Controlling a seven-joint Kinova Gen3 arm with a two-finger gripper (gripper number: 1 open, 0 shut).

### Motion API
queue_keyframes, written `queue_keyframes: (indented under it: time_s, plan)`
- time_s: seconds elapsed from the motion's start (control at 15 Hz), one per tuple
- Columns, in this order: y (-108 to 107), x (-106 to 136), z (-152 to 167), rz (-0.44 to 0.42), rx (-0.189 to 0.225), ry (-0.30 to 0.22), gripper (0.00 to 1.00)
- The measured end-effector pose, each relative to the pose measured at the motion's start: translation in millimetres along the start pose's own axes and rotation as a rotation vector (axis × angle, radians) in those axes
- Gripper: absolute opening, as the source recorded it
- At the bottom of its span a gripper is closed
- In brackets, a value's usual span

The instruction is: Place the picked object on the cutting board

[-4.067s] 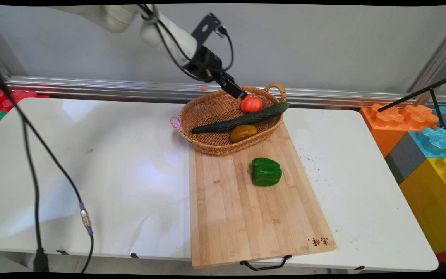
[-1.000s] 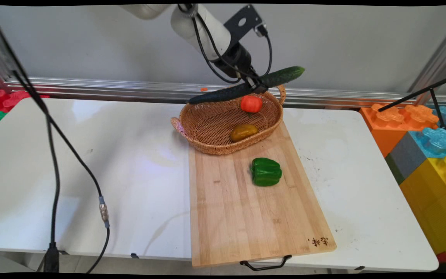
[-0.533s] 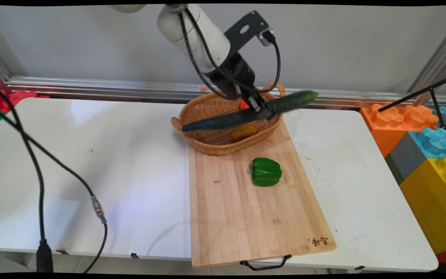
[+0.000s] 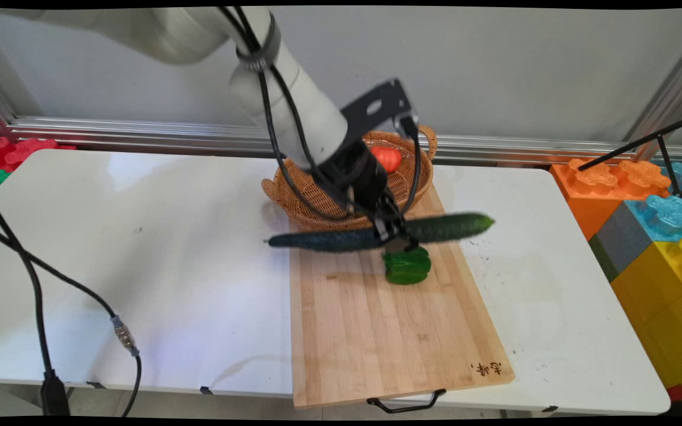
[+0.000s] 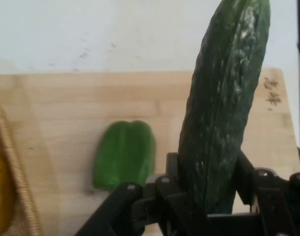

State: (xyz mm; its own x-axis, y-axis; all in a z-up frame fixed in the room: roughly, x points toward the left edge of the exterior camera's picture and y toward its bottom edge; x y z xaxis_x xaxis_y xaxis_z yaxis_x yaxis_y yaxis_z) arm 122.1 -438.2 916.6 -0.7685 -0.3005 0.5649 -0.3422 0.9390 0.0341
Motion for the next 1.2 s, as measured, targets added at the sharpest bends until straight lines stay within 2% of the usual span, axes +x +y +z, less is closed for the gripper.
queue_keyframes:
  time_s: [0.27,0.6,0.8,1.07,1.13,1.2]
  plan:
    - [8,-15,35,-0.004,-0.059,-0.026,0.00]
    - [9,-31,83,-0.050,-0.128,-0.048,0.00]
    - [9,-34,108,-0.075,-0.156,-0.051,0.00]
    - [7,-36,131,-0.074,-0.172,-0.046,0.00]
    - [6,-37,135,-0.071,-0.175,-0.042,1.00]
    - [6,-37,139,-0.069,-0.177,-0.039,1.00]
